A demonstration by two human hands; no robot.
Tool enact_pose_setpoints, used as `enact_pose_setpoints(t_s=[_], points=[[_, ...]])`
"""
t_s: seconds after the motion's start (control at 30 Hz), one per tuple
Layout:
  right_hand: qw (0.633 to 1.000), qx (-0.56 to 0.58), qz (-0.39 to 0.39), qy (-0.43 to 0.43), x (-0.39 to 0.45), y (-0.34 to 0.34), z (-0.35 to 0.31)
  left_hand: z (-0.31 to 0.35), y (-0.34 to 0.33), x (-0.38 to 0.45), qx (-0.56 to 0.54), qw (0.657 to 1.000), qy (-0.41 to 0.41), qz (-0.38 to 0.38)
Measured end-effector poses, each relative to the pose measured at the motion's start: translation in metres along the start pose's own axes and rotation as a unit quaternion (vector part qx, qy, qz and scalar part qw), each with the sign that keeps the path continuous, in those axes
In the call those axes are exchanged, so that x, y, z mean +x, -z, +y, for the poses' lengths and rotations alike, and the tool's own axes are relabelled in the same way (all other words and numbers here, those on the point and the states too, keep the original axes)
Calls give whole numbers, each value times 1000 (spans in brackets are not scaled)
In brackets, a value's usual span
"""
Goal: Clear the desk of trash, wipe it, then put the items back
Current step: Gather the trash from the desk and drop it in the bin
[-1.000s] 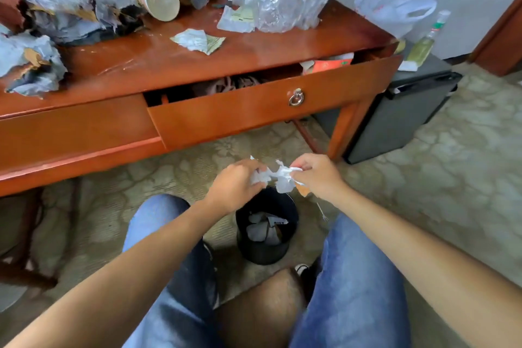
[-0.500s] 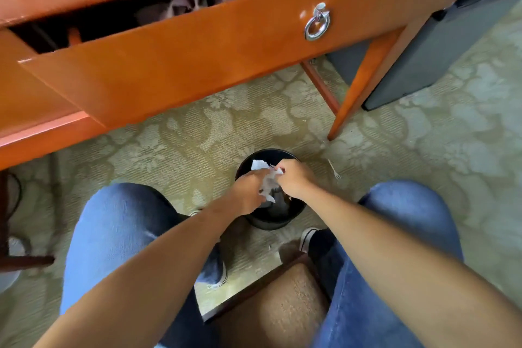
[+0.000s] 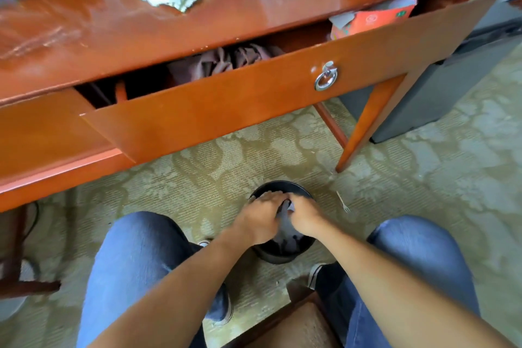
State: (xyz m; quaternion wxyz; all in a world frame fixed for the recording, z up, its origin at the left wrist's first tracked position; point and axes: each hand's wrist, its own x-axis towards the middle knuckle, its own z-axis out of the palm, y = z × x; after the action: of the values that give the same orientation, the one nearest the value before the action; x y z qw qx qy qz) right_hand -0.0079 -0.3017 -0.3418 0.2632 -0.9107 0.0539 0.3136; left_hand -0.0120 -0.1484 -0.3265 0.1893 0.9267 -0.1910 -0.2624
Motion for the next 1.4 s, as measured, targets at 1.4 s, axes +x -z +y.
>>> enact_pose_setpoints(t_s=[1.4], points=[[836, -285, 402, 242, -54, 266, -305, 19, 280, -120, 229, 848, 61, 474]])
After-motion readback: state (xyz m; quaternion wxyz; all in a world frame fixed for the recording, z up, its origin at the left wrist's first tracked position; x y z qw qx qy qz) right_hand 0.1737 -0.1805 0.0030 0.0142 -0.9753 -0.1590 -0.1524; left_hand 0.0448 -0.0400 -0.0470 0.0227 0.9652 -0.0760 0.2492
